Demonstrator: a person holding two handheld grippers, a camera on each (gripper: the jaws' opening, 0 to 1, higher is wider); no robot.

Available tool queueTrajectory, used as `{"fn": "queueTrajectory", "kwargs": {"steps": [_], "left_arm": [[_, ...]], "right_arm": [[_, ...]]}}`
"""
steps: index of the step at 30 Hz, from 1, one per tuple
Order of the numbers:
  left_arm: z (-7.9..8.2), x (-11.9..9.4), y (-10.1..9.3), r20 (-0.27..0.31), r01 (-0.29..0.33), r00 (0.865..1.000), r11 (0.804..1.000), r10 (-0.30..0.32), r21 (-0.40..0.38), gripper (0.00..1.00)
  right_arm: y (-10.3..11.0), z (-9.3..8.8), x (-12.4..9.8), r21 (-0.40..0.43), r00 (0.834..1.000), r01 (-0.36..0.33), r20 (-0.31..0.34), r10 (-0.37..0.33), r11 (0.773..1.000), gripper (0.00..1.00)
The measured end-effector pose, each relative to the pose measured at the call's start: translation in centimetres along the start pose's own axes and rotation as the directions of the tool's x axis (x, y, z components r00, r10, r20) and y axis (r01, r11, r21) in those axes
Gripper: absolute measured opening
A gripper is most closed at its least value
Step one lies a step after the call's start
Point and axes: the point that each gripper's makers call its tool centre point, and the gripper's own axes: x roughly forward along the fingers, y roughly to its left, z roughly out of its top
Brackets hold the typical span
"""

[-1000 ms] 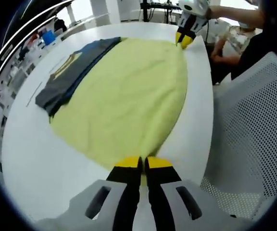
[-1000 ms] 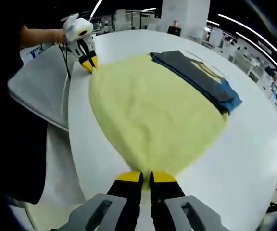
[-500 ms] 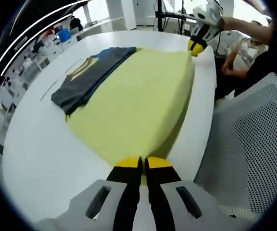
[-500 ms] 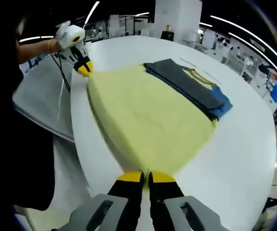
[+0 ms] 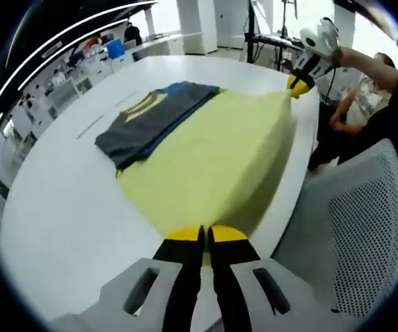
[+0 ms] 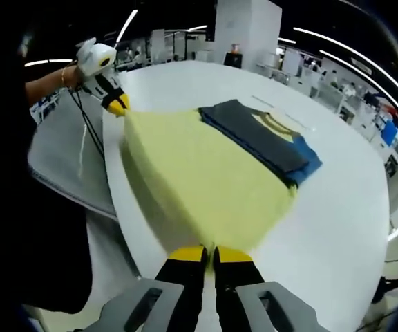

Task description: Fold the garment on the visible template until the final outline fits inside the template.

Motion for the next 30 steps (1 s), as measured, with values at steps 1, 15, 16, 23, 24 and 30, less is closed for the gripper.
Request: {"fn": "queueTrajectory", "kwargs": {"steps": [1,15,16,23,24,30], "left_arm": [[0.0,-0.2,-0.1,-0.003,-0.003,1.0,1.0,0.003,0.001,0.01],[0.0,-2.0,-0.6,-0.034,-0.052,0.998,0.999,0.052,0.01,0.01],[0.0,-2.1,-0.7,-0.036,-0.05,0.998,0.999,0.051,0.012,0.01],[0.5,-3.5,-2.1,-0.081,-0.023,0.996,0.999,0.025,0.024,0.01],[0.6,-3.7,-2.1,-0.086,-0.023,0.996,0.999,0.025,0.024,0.01],[1.1,-4.7,-2.5,-0.085,-0.02,0.996,1.0,0.022,0.024,0.01]], "right_arm": [[0.0,0.1,-0.1,-0.001,1.0,0.001,0.0,-0.001,1.0,0.0],[1.3,1.0,-2.1,-0.01,1.0,-0.026,-0.004,0.026,1.0,0.0],[1.4,1.0,-2.4,-0.008,1.0,-0.027,-0.005,0.027,1.0,0.0],[2.1,1.2,-3.7,0.015,0.999,-0.04,-0.028,0.041,0.999,0.0],[2.3,1.2,-3.9,0.018,0.998,-0.048,-0.034,0.049,0.999,0.0],[2.8,0.9,-4.4,0.04,0.995,-0.074,-0.059,0.077,0.996,0.0]]}}
